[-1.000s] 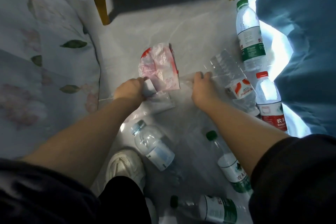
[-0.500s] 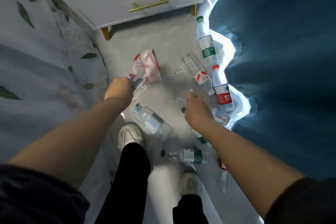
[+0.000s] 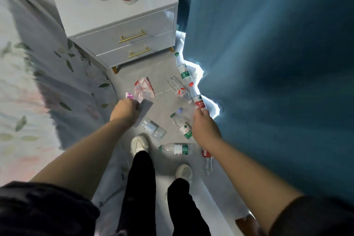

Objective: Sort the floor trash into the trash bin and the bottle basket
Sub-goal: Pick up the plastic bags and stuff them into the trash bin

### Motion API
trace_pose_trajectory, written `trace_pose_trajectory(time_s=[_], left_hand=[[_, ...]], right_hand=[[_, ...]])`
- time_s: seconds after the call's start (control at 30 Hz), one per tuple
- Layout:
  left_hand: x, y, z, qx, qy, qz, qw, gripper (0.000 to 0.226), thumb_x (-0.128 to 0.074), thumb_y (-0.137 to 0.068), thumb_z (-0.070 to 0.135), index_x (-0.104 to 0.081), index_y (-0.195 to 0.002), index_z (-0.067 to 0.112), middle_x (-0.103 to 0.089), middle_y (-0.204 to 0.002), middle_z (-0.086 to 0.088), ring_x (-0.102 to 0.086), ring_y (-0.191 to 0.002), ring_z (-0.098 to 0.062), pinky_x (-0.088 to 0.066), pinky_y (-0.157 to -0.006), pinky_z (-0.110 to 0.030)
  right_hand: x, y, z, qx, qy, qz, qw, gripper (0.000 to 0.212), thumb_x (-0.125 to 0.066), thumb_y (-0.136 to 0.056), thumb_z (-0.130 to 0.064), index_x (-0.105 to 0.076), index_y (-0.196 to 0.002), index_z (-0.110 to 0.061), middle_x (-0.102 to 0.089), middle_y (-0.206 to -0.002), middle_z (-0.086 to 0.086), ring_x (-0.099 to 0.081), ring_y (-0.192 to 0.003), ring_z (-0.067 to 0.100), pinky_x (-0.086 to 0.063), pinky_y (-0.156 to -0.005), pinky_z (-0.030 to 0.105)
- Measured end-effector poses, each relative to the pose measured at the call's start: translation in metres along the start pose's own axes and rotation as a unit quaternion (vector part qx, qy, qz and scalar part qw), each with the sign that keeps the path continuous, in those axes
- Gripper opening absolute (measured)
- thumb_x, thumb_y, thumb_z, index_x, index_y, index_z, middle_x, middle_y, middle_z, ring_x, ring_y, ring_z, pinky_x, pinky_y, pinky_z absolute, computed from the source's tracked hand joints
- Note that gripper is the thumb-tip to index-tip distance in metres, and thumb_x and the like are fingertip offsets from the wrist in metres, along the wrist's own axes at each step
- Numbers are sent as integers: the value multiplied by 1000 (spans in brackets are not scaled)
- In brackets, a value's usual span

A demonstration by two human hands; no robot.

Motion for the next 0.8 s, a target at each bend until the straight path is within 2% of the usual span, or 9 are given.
trace_pose_trajectory(time_s=[0.07, 0.13, 0.23, 0.37, 0.47, 0.57, 0.7, 0.8], left_hand=[[15, 34, 24, -20, 11, 1, 1000, 25, -52, -94, 20, -68, -83, 4, -63, -77, -14, -53, -66, -26, -37, -60, -28], [27, 66, 50, -48, 9, 0, 999, 27, -51, -93, 19, -62, -71, 8, -54, -66, -8, -47, -58, -23, -30, -51, -26], [35, 113, 85, -101, 12, -6, 995, 33, -54, -91, 17, -47, -59, 13, -47, -61, -8, -44, -61, -26, -29, -54, -29], [21, 169, 125, -195, 20, -45, 980, 28, -56, -91, 15, -54, -63, 10, -53, -62, -7, -49, -58, -23, -32, -49, -27], [4, 212, 148, -242, -28, -71, 967, 26, -55, -92, 17, -57, -67, 10, -53, -64, -4, -49, -56, -17, -34, -47, -24], [-18, 253, 169, -281, -68, -99, 952, 25, -55, -90, 16, -58, -69, 3, -62, -76, -21, -57, -71, -31, -38, -58, -30], [-47, 316, 201, -368, -113, -123, 915, 27, -55, -90, 17, -55, -67, 5, -61, -75, -17, -49, -67, -25, -33, -60, -27], [-73, 370, 221, -423, -141, -141, 884, 37, -56, -89, 18, -40, -56, 12, -52, -64, -12, -46, -64, -24, -27, -56, -30]], right_hand=[[29, 38, 7, -14, -11, 13, 1000, 23, -44, -88, 2, -44, -110, -7, -44, -120, 16, -55, -97, 39, -34, -66, 34], [51, 72, 16, -36, -30, 27, 999, 21, -43, -88, 0, -45, -108, -6, -45, -118, 17, -55, -95, 39, -35, -66, 34], [69, 123, 31, -76, -63, 47, 994, 20, -44, -88, -3, -45, -108, -7, -45, -115, 16, -54, -94, 37, -36, -67, 33], [68, 184, 52, -118, -86, 88, 985, 20, -47, -88, -3, -44, -108, -7, -45, -112, 15, -54, -96, 37, -35, -68, 33], [57, 238, 72, -174, -107, 120, 972, 28, -48, -92, -7, -43, -119, -4, -44, -118, 17, -53, -102, 38, -40, -76, 37], [39, 291, 91, -204, -101, 128, 965, 32, -43, -95, -10, -40, -125, -1, -43, -124, 19, -50, -109, 35, -39, -81, 37], [26, 364, 122, -269, -127, 157, 942, 41, -26, -93, -22, -40, -123, 1, -44, -122, 22, -50, -108, 39, -43, -83, 45], [12, 422, 154, -318, -133, 192, 919, 30, -36, -96, -13, -41, -124, -4, -47, -122, 17, -51, -109, 32, -42, -84, 37]])
Point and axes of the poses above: each hand's wrist, its own y-axis away from the middle knuckle, its own x-axis out of the back of the hand, z = x × y, the point moved 9 cm from there along -y, towards the middle knuckle
